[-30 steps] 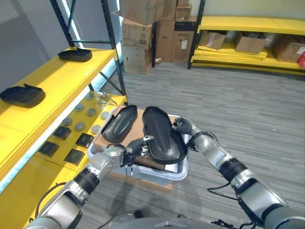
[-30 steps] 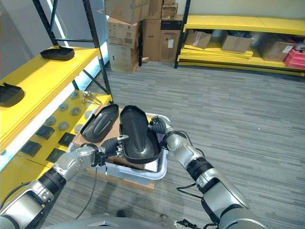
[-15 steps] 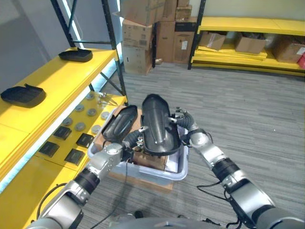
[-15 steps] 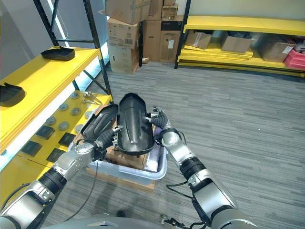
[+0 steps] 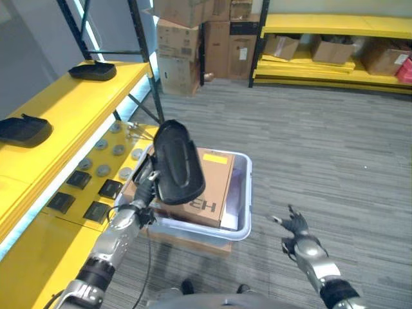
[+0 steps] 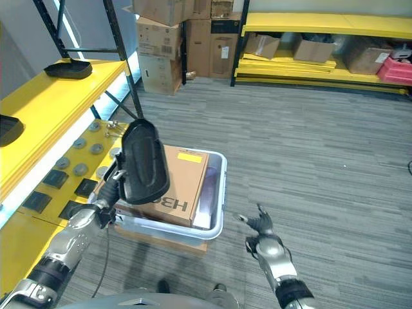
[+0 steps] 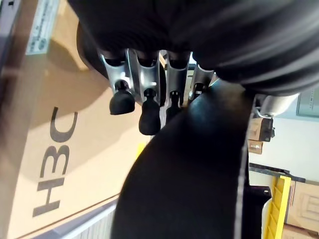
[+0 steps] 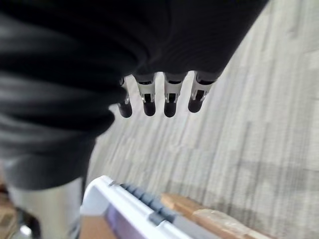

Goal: Move parts from the plastic box to the shelf.

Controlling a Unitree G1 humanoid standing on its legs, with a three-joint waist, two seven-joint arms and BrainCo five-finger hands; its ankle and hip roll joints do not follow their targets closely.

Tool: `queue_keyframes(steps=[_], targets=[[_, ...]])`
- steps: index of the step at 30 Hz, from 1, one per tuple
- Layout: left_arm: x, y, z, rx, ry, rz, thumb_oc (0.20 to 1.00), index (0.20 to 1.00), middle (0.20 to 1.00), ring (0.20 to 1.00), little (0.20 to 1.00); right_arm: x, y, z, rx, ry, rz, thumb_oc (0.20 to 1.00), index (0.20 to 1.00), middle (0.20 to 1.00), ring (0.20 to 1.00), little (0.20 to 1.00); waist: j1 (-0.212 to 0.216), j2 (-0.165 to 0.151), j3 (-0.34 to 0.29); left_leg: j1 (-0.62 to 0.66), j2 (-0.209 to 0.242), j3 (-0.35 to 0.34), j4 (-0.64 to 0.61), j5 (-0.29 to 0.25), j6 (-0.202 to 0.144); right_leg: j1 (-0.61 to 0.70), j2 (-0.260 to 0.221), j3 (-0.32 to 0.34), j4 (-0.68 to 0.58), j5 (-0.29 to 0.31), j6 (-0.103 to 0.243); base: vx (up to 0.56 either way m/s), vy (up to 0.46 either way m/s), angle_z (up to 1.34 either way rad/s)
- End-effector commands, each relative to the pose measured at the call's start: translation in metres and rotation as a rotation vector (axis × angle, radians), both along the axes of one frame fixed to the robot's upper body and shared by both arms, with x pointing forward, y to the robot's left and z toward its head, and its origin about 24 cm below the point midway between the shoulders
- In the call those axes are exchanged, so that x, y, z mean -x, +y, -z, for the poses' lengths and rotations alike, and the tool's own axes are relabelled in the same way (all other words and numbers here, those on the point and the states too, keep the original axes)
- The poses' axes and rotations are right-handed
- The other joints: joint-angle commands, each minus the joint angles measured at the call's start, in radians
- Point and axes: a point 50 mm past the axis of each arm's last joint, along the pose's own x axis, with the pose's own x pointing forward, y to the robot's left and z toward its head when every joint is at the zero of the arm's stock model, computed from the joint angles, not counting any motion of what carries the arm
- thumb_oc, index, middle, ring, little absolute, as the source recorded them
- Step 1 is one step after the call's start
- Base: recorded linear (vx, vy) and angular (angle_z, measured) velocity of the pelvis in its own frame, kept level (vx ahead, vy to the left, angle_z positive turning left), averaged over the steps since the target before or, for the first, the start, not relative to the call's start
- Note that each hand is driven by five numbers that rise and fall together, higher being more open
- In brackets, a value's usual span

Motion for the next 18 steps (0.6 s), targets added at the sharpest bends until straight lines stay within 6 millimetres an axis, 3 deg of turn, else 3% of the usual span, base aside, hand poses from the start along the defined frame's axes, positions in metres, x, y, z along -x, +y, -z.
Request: queue_keyframes(steps=[1, 3, 6, 8, 15, 18], targets=[[-0.023, 0.012, -0.058, -0.047, -0.343, -0.037, 0.200, 0.200, 0.200, 0.200, 0.200, -0.015, 0.008, -0.005, -0.057, -0.089, 0.018, 1.000, 1.000, 1.000, 1.000, 1.000, 0.007, -0.052, -0.007, -0.040, 0.025, -0.033, -0.030, -0.035, -0.036, 0.037, -0.121, 0.007, -0.077, 0.066, 0.134, -0.10, 0.011, -0.26], [-0.021, 0.028, -0.070, -0.092, -0.420, -0.110, 0.200, 0.200, 0.200, 0.200, 0.200, 0.019, -0.003, 0.017, -0.049, 0.026, 0.039, 1.000, 1.000, 1.000, 1.000, 1.000, -0.014, -0.049, 0.001, -0.049, 0.026, -0.048, -0.030, -0.038, -0.026, 0.011, -0.104, 0.051, -0.022, 0.030, 0.125, -0.07, -0.017, -0.23], [-0.023, 0.032, -0.084, -0.091, -0.499, -0.149, 0.200, 0.200, 0.200, 0.200, 0.200, 0.058, -0.013, 0.037, -0.041, 0.145, 0.061, 1.000, 1.000, 1.000, 1.000, 1.000, -0.054, -0.043, 0.010, -0.076, 0.025, -0.119, -0.030, -0.027, -0.023, -0.022, -0.026, 0.154, 0.026, -0.024, 0.085, -0.06, -0.047, 0.09], [-0.024, 0.034, -0.097, -0.059, -0.546, -0.204, 0.200, 0.200, 0.200, 0.200, 0.200, 0.084, -0.012, 0.052, -0.041, 0.258, 0.055, 1.000, 1.000, 1.000, 1.000, 1.000, -0.052, -0.046, 0.027, -0.098, 0.026, -0.165, -0.030, -0.005, -0.032, -0.024, 0.008, 0.177, 0.033, -0.035, 0.065, -0.11, -0.120, 0.99], [-0.002, 0.068, -0.113, -0.049, -0.644, -0.370, 0.200, 0.200, 0.200, 0.200, 0.200, 0.108, 0.001, 0.073, 0.050, 0.475, -0.168, 1.000, 1.000, 1.000, 1.000, 1.000, 0.047, -0.055, 0.064, -0.198, 0.065, -0.240, -0.012, 0.064, -0.090, 0.033, 0.044, 0.092, -0.050, -0.033, 0.032, -0.14, -0.114, 0.98], [0.005, 0.079, -0.115, -0.065, -0.654, -0.395, 0.200, 0.200, 0.200, 0.200, 0.200, 0.116, 0.002, 0.076, 0.070, 0.524, -0.183, 1.000, 1.000, 1.000, 1.000, 1.000, 0.066, -0.051, 0.060, -0.239, 0.129, -0.161, -0.005, 0.103, -0.113, 0.042, 0.042, 0.008, -0.058, -0.037, 0.029, -0.06, -0.030, 0.65]])
